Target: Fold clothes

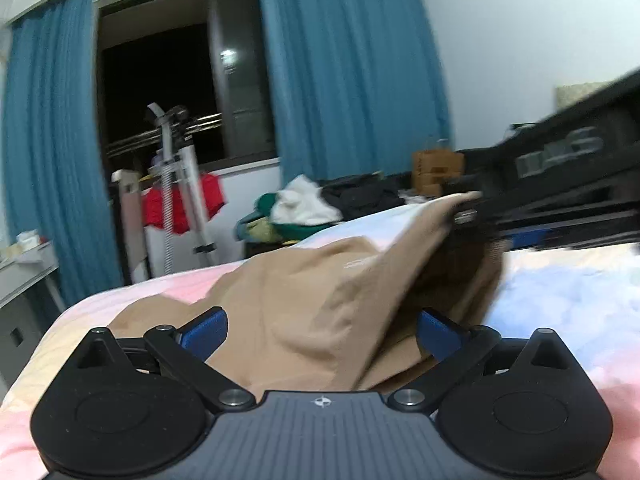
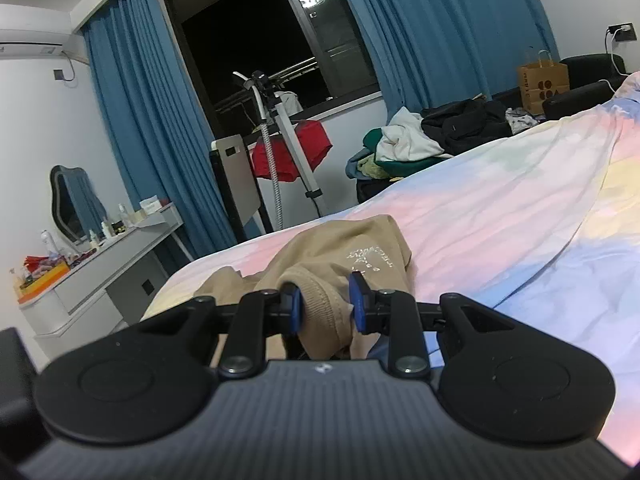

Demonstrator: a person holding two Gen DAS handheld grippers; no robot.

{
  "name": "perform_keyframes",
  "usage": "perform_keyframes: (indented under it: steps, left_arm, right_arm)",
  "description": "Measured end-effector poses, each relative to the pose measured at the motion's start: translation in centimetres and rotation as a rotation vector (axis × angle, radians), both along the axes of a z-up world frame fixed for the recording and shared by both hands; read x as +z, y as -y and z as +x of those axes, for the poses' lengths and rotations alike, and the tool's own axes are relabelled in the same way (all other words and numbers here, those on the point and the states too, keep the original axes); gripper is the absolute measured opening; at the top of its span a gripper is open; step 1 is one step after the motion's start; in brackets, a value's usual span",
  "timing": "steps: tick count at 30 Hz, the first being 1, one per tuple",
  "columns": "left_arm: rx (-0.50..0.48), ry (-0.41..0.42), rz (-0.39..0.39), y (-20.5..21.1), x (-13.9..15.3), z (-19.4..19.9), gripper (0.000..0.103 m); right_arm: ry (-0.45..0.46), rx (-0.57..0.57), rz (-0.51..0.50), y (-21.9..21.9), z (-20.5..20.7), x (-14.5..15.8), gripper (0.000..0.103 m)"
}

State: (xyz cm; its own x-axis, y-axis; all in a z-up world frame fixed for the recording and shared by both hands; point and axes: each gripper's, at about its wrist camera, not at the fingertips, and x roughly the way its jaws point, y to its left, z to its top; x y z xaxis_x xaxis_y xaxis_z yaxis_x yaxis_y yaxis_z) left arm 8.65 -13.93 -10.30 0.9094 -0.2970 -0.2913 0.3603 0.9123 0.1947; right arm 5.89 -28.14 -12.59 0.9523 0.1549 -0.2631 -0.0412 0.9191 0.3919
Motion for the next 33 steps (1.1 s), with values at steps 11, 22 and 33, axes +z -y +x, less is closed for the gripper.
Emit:
perform_keyframes:
  steps: [11,22,33]
  left_arm:
    - [0.430,-0.176,-0.080,-6.1,-1.4,2.3,0.102]
    - [0.603,-0.101,-0.109,-8.8,0.5,-1.8,0.099]
    - [0.590,-0.075,-0.207,-10.0,3.0,-0.9,0.093]
  right_arm:
    - [0.047,-0.042,-0.076,-0.6,-0.7,0.3,0.028]
    - [0.026,-0.274,-0.068,2.0,-0.8,-0.5,0.028]
    - [-0.490,-0.153,0.084,3.4,3.9,-7.5,0.029]
